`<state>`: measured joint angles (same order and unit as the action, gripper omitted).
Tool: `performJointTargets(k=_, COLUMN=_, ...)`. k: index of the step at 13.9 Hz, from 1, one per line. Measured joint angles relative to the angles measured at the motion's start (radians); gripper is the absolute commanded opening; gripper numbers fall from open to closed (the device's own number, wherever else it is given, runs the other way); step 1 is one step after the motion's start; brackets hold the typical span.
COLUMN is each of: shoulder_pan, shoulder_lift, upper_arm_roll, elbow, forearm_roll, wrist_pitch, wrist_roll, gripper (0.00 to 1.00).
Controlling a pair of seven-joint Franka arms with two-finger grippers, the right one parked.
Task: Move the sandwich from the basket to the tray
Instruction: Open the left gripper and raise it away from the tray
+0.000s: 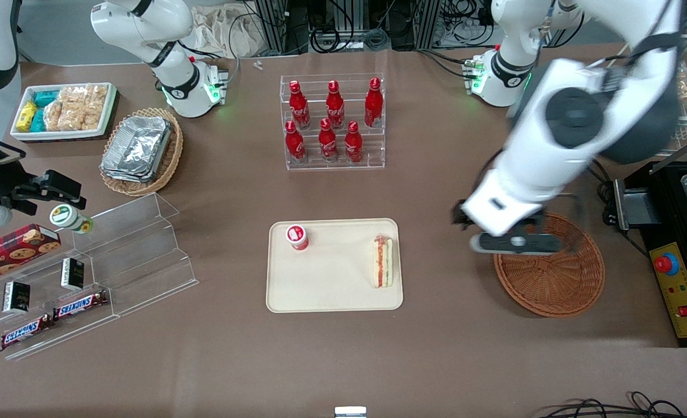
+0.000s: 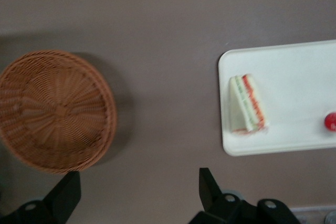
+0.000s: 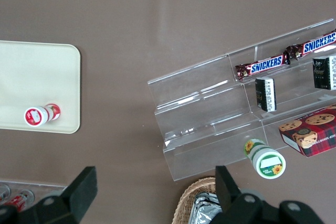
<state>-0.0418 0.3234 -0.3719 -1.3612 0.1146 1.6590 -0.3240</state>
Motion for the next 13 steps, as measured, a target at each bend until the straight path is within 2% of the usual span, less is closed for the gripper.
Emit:
performJointTargets(k=3, shoulder_pan=0.107, shoulder_lift=-0.063, upper_arm_roll=0.017, elbow=-0.003, forearm_roll=-0.049, wrist_pitch=-0.099, wrist_roll=0.164, gripper=1.00)
performJointTargets(k=5, shoulder_pan=0.100, shoulder_lift=-0.115, upper_arm_roll=0.079, elbow=-0.026, forearm_roll=-0.054, wrist_pitch=-0.140, wrist_roll=0.234, gripper=1.00)
performJointTargets(k=9, shoulder_pan=0.058, shoulder_lift=-0.281, upper_arm_roll=0.207, elbow=-0.167, forearm_roll=-0.058, wrist_pitch=-0.156, wrist_roll=0.278, gripper=1.00)
performJointTargets(k=13, shoulder_pan=0.048, shoulder_lift=-0.344, upper_arm_roll=0.222, elbow=-0.213, forearm_roll=-0.060, wrist_pitch=-0.154, wrist_roll=0.280, gripper=1.00)
